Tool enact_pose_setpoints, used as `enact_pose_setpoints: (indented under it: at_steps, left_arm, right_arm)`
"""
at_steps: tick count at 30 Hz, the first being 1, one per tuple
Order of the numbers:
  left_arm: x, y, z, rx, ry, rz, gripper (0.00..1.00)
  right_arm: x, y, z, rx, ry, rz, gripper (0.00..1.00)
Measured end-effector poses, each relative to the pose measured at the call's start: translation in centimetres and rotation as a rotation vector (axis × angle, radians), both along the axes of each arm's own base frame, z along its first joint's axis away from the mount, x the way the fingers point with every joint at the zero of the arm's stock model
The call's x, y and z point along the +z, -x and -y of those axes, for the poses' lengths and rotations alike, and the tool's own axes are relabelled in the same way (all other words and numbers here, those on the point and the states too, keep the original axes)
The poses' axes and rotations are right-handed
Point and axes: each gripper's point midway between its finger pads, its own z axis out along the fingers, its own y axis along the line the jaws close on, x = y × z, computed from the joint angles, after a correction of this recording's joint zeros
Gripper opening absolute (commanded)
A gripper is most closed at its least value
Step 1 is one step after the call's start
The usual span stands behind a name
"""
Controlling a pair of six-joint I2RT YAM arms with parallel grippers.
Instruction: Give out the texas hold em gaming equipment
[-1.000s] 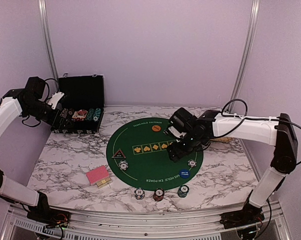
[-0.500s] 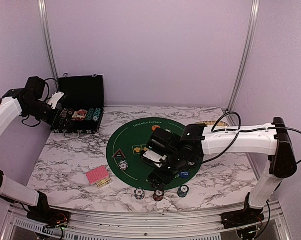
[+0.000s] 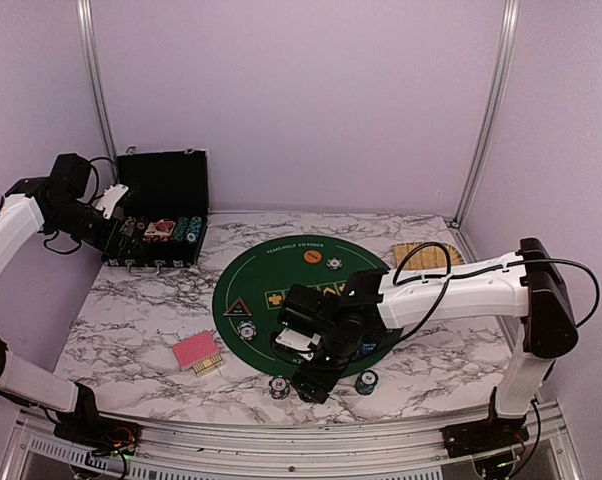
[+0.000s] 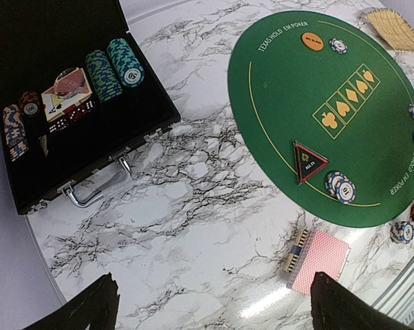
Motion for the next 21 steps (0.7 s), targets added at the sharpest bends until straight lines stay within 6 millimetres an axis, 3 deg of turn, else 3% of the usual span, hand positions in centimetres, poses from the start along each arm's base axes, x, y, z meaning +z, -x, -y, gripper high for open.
enact_pose_setpoints:
  at_steps: [14, 21]
  left_arm:
    - [0.0, 0.0, 0.0, -0.002, -0.001, 0.000, 0.99]
    - [0.0, 0.0, 0.0, -0.002, -0.002, 0.000, 0.99]
  right_arm:
    - [-1.3, -0.2, 0.2, 0.010, 0.035, 0.006, 0.62]
    - [-1.7, -0.2, 0.2, 0.010, 0.035, 0.006, 0.61]
